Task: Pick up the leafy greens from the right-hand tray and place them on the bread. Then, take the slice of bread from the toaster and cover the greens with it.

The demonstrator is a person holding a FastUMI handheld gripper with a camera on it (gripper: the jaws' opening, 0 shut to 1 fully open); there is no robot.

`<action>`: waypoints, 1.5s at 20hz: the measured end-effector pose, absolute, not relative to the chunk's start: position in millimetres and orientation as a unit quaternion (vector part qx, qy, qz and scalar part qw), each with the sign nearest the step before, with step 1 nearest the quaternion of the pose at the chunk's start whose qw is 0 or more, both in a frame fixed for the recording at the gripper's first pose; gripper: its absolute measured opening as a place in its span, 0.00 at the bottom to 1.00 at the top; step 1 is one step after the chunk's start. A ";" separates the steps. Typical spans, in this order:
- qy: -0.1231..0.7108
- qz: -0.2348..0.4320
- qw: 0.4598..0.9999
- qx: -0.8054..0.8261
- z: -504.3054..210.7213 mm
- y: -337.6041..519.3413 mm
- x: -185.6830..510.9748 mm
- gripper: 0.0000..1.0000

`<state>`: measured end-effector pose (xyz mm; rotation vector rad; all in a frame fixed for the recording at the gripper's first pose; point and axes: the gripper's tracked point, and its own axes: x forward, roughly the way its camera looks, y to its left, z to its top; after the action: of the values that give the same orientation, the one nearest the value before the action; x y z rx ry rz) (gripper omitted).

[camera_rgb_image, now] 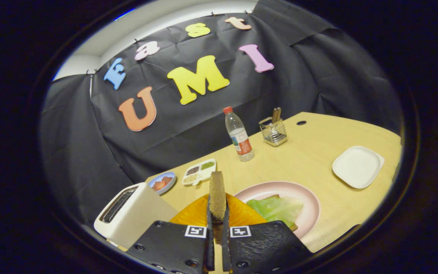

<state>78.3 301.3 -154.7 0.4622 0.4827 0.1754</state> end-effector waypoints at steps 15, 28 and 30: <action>0.243 0.036 0.954 0.171 -192.5 210.2 77.3 0.73; 0.040 0.077 0.996 0.005 -32.4 175.8 -18.7 0.96; 0.034 0.084 0.996 0.006 -24.6 178.4 -30.9 0.96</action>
<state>-30.9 178.4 -24.6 0.0113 0.0690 0.1677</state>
